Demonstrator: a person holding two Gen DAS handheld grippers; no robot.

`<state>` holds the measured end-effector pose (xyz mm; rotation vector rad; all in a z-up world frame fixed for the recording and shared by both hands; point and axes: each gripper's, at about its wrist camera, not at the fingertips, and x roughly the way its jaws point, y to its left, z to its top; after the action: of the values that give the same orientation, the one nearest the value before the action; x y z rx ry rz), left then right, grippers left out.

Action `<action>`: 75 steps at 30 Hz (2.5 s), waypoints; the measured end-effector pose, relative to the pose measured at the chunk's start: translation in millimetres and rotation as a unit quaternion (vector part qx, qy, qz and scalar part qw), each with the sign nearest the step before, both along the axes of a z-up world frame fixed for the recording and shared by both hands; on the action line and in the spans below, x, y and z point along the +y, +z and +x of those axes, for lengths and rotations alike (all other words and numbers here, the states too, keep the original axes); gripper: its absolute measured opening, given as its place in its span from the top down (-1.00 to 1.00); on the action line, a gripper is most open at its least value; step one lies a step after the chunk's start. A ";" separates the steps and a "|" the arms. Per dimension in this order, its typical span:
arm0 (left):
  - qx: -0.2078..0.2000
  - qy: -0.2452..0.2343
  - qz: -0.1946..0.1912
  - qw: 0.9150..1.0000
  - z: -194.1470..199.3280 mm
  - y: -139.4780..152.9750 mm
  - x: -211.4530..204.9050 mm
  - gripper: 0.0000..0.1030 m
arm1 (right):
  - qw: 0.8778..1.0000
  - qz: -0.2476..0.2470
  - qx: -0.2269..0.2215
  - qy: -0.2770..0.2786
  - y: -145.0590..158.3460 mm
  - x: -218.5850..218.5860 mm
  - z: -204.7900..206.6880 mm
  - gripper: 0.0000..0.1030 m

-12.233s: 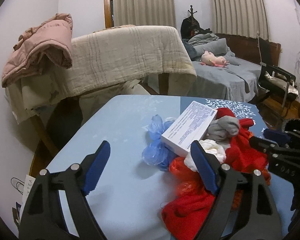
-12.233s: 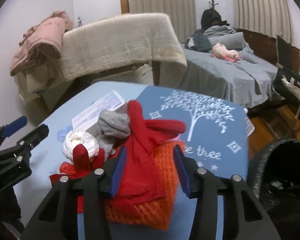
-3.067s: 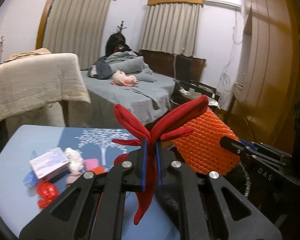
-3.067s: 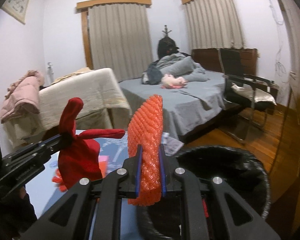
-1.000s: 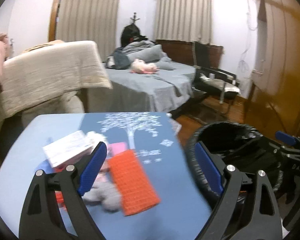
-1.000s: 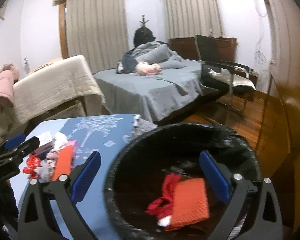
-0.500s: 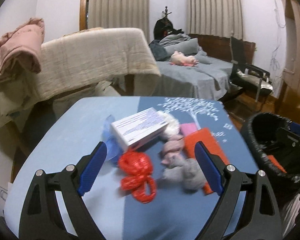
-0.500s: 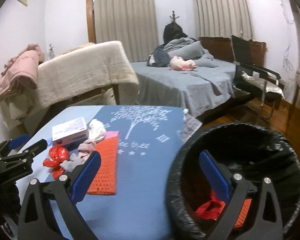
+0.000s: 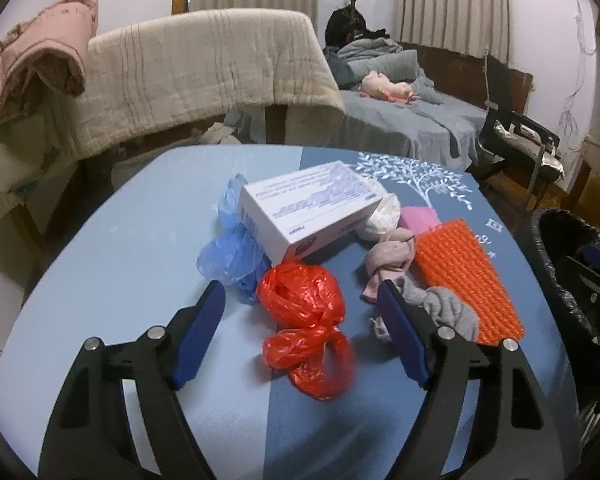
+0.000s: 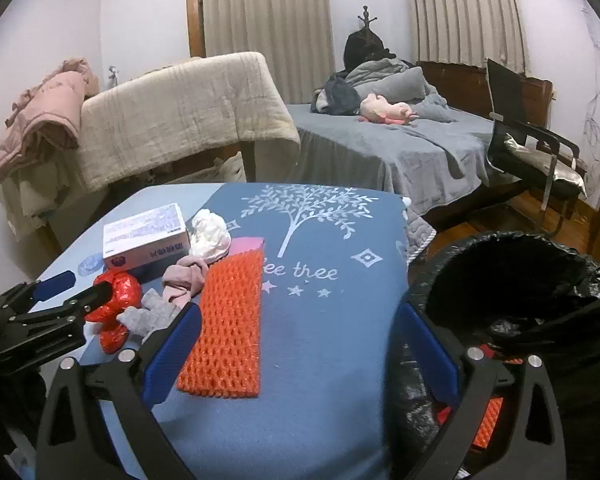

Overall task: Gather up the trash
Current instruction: 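Move both open tools back over the remaining items on the table, then close the left tool on the red plastic bag while the right tool grasps an orange mesh net, then carry the red plastic bag and orange mesh net over the black bin and open both tools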

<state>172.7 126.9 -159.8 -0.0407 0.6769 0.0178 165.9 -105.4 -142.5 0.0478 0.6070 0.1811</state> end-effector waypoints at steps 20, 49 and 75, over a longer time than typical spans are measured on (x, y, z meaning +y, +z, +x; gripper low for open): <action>0.043 0.004 -0.019 0.999 17.7 -12.1 1.1 0.20 | 1.000 -0.006 0.027 0.014 -18.6 17.6 19.4 -0.88; 0.006 -0.003 -0.015 1.000 -16.5 1.5 1.3 0.20 | 0.990 -0.001 0.109 0.084 -44.5 47.7 34.8 0.73; -0.045 -0.033 -0.015 0.998 -39.5 50.6 -38.7 0.20 | 0.998 0.039 0.011 0.056 37.2 0.6 -12.3 0.80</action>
<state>133.2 88.1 -109.1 -0.0482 0.5889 -0.0576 153.5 -104.8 -105.3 0.0924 0.6240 0.3130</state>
